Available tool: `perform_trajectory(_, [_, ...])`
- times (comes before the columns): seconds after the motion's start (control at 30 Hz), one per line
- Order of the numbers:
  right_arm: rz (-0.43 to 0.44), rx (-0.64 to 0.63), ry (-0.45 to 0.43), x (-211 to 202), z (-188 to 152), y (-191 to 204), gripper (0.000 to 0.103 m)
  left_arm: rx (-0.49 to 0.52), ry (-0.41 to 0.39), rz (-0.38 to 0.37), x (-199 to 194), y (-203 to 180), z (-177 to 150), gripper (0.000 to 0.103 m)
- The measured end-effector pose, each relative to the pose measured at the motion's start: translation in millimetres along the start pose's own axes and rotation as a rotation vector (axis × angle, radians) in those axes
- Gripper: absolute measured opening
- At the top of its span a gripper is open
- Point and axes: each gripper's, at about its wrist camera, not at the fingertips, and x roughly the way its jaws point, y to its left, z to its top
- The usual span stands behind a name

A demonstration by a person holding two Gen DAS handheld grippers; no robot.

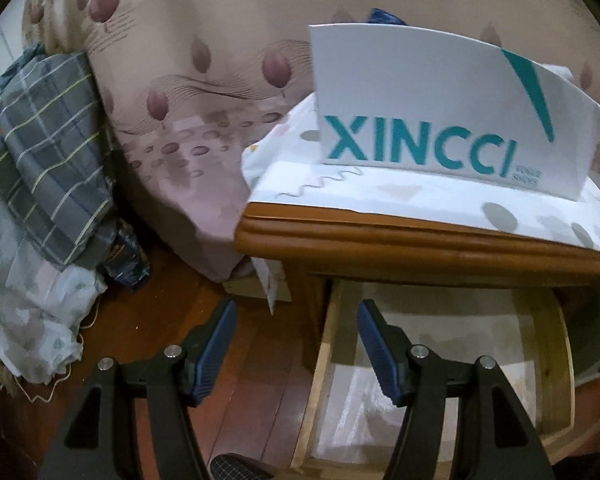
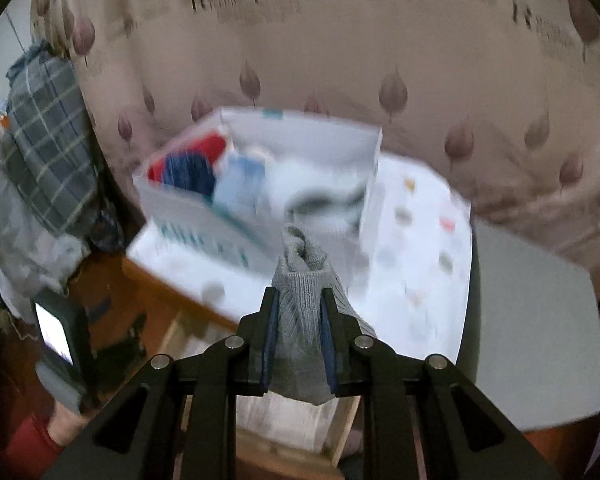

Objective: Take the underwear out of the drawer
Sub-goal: 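Lower the grey sock into the white box and open the right gripper, then move the right gripper back over the empty drawer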

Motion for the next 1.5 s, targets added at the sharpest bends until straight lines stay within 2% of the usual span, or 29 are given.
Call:
perform_trajectory(0.2, [0.004,-0.027,-0.063,17,75,20,0.018,-0.054,0.035,0.013,9,16,3,0.064])
perform_trajectory(0.43, [-0.007,-0.034,-0.034,81,119,47,0.018,-0.128,0.067,0.011,15,33,3,0.064])
perform_trajectory(0.6, [-0.046,-0.041,-0.005,130,129,57,0.019,-0.143,0.080,0.005,18,36,4,0.064])
perform_trajectory(0.77, [-0.037,-0.003,0.052,170,129,56,0.019,-0.134,0.077,0.001,16,34,5,0.064])
perform_trajectory(1.0, [-0.075,-0.023,0.076,192,118,61,0.022,-0.133,0.084,-0.010,18,33,5,0.064])
perform_trajectory(1.1, [-0.091,-0.047,0.068,190,116,67,0.030,-0.121,0.095,-0.012,19,30,4,0.064])
perform_trajectory(1.2, [-0.086,-0.065,0.050,183,117,72,0.051,-0.116,0.093,-0.015,19,28,4,0.064])
perform_trajectory(1.23, [-0.077,-0.070,0.046,180,117,74,0.062,-0.115,0.091,-0.013,19,27,4,0.064])
perform_trajectory(1.27, [-0.078,-0.079,0.038,176,117,78,0.066,-0.114,0.092,-0.013,19,26,3,0.064])
perform_trajectory(1.5, [-0.090,-0.098,-0.007,136,117,86,0.077,-0.105,0.103,-0.027,22,22,3,0.064])
